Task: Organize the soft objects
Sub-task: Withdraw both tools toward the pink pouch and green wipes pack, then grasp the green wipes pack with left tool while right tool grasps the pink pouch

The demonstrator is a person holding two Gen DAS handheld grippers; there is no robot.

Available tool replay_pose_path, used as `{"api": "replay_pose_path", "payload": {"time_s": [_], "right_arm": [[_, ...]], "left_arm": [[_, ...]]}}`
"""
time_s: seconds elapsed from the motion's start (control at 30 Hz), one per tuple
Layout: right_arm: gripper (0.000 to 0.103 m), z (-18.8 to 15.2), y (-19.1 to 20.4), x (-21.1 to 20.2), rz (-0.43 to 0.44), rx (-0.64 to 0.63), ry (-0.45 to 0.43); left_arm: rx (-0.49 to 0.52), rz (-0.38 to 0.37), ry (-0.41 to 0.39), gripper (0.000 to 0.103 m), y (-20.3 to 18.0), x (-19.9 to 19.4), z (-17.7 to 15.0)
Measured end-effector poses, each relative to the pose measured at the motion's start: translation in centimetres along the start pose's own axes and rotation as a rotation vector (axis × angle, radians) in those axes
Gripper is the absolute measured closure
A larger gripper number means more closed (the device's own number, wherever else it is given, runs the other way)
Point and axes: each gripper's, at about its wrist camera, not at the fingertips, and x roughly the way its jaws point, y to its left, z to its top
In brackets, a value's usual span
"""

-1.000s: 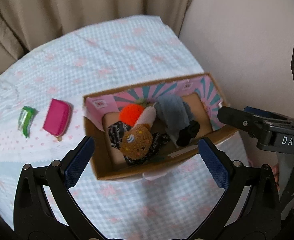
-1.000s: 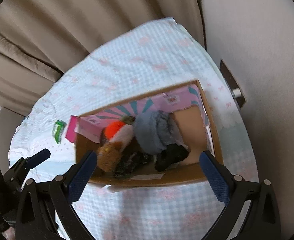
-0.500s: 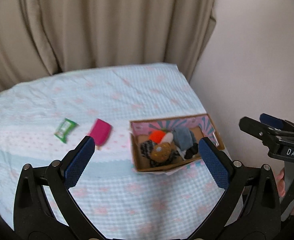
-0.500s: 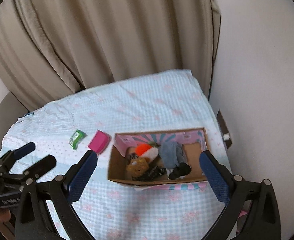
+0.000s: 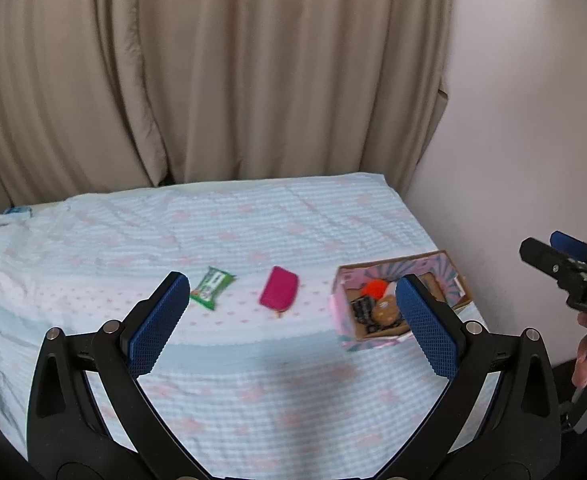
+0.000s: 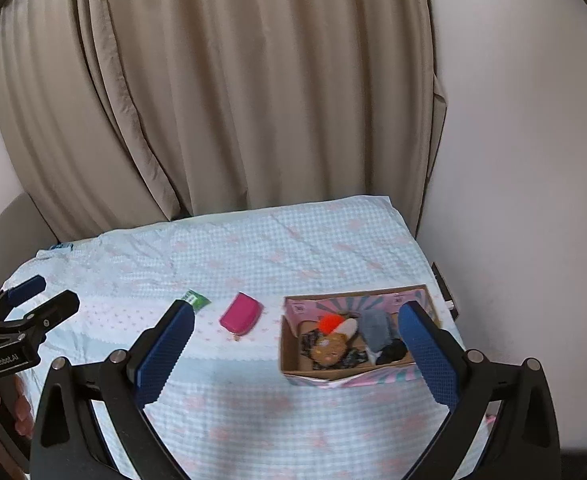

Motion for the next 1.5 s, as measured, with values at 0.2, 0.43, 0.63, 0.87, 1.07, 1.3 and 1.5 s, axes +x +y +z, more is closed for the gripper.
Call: {"api": "replay_pose_path", "payload": {"time_s": [0.2, 0.43, 0.63, 0.87, 1.07, 1.3, 1.5], "right_arm": [[0.001, 0.1, 6.0, 1.6, 0.008, 0.057, -0.001], [0.001, -0.4, 12.4, 7.1, 0.013, 0.139, 0.029], [0.001, -1.4, 16.1, 14.1, -0.003, 0.191, 0.074], [0.001, -4.0, 17.3, 23.9, -0.064, 0.205, 0.129], [0.001, -7.2, 15.8, 33.2, -0.132, 0.253, 0.172], [0.001, -11.2, 12.7, 42.0, -0.176, 0.327, 0.272], [0.001, -12.7, 10.9, 46.1, -0.172, 0.383, 0.314]], "left_arm": [[0.004, -0.016, 0.014, 0.000, 7.3, 0.2, 0.2], [0.044, -0.053, 0.075, 0.000, 14.6, 5.0, 0.4], [0.084, -0.100, 0.132, 0.000, 18.4, 12.7, -0.2], [0.123, -0.159, 0.194, 0.000, 20.6, 24.0, -2.7], [0.113, -0.208, 0.234, 0.001, 21.0, 33.4, -5.8], [0.119, -0.210, 0.289, 0.005, 20.3, 42.7, -9.7], [0.097, -0.225, 0.322, 0.013, 20.2, 46.6, -11.6]]}}
